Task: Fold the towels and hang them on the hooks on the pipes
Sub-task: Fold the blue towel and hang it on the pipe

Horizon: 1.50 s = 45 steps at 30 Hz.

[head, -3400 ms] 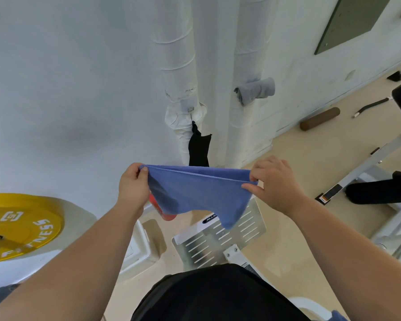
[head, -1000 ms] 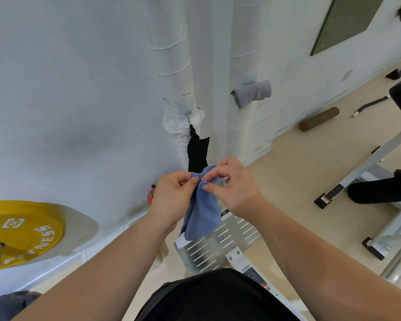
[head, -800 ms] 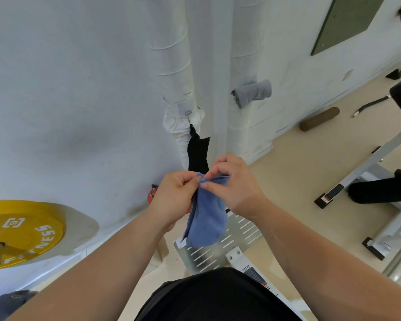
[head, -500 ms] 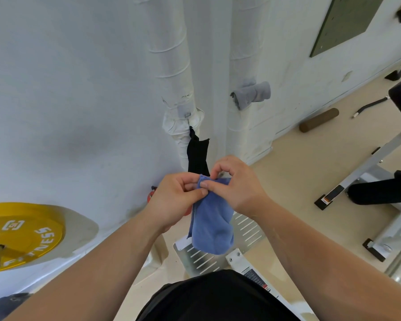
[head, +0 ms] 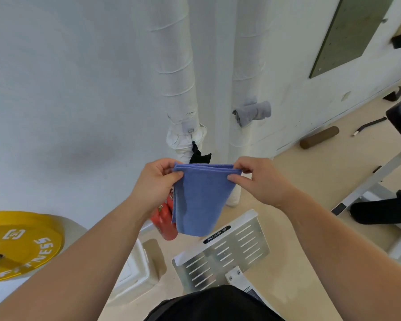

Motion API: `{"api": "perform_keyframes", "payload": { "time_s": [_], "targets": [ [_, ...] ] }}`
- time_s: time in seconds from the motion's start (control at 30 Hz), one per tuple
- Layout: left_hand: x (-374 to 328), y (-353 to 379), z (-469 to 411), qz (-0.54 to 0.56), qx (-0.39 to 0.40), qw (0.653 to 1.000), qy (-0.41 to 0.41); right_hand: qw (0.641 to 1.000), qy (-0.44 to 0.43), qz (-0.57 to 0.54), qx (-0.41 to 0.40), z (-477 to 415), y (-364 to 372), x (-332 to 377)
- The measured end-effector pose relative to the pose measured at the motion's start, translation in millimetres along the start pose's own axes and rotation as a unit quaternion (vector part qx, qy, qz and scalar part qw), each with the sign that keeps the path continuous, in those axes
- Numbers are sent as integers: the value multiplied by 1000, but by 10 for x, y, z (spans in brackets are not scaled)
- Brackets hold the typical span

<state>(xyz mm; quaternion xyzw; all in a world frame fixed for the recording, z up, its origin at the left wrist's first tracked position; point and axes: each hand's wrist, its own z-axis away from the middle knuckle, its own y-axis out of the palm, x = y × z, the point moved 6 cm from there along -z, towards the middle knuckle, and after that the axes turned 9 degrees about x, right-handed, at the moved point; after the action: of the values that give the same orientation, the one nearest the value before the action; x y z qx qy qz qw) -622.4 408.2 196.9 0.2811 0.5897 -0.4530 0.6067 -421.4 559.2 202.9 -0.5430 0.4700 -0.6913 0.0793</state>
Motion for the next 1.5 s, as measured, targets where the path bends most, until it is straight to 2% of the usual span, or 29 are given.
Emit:
{"api": "perform_keyframes", "payload": {
  "time_s": [0.1,0.2,0.23,0.33,0.43,0.5,0.6,0.7,0.8,0.9,1.07,1.17,1.27,1.33,1.5],
  "targets": [
    [-134,-44,-128,9,-12,1000,23,996,-56,-47,-54,-92,-241,303],
    [-239,-73,-221,0,-21,999,36,997,-79,11,14,-218,-212,460],
    [-263,-82,-242,4,-22,999,40,998,-69,5,0,-267,-273,434],
    [-315,-94,-282,24,-13,998,52,988,-24,-120,-94,-330,-525,330],
    [-354,-134,-292,25,-14,998,57,966,21,-248,-75,-336,-412,284],
    [-360,-176,-277,14,-12,999,48,934,47,-347,-68,-315,-268,243],
    [-335,-243,-253,0,-11,1000,29,909,62,-409,-54,-301,-97,208],
    [-314,-253,-254,-25,35,999,2,909,60,-412,-39,-298,28,245],
    [-365,-161,-275,-116,100,988,-20,906,39,-422,-13,-287,123,344],
    [-515,36,-314,-199,113,973,18,917,26,-399,-13,-276,183,387],
    [-665,298,-371,-269,83,955,92,933,25,-358,-37,-256,192,315],
    [-703,347,-401,-295,59,946,116,969,54,-238,42,-245,301,154],
    [-764,323,-422,-324,30,936,136,977,129,-121,116,-208,541,-180],
    [-779,255,-438,-348,2,927,142,972,162,-112,126,-162,657,-389],
    [-586,-68,-476,-352,-87,926,108,966,172,-136,140,-31,713,-574]
  ]
}}
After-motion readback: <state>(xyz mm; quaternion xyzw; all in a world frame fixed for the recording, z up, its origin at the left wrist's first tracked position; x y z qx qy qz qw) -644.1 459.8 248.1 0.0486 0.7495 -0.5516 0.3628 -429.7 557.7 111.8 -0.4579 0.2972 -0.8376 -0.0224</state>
